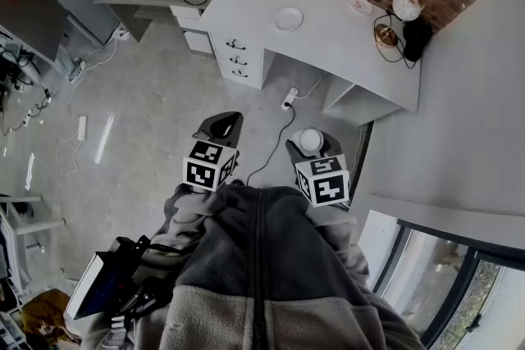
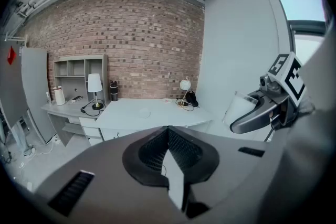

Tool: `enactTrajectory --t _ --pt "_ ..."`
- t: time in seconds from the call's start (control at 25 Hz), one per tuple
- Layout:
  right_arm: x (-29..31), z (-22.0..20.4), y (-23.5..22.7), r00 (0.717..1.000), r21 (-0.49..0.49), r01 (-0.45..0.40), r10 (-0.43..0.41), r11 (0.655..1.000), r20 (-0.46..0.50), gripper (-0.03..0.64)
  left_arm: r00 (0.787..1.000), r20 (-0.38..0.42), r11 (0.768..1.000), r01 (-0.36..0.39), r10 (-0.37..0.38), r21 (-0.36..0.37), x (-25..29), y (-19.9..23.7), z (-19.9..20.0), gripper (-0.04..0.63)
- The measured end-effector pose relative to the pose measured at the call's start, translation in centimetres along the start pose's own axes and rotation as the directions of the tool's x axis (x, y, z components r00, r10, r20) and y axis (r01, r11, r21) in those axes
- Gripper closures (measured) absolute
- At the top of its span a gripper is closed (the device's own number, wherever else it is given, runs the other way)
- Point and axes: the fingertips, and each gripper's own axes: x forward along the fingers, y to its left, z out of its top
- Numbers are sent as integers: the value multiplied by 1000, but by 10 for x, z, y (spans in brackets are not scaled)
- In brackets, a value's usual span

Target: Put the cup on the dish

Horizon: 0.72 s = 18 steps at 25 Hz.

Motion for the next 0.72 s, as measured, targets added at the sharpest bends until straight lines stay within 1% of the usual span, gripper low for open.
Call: enactTrajectory --t 0.36,0.56,0.64,0.72 --pt "-5 1 -2 1000 -8 -4 4 1000 3 362 1000 -22 1000 5 -5 -1 1 -6 1 591" --pt "-12 2 -2 1000 0 -19 19 1000 -15 362 999 -48 1000 5 -6 -14 1 -12 5 590" --pt "-14 -5 -4 999 2 -27 27 1000 -23 362 998 -55 1000 4 -5 -20 2 -20 2 590" --pt "-17 -24 -10 999 0 -35 35 999 -23 362 998 -59 1000 -1 -1 -23 6 -35 -12 590"
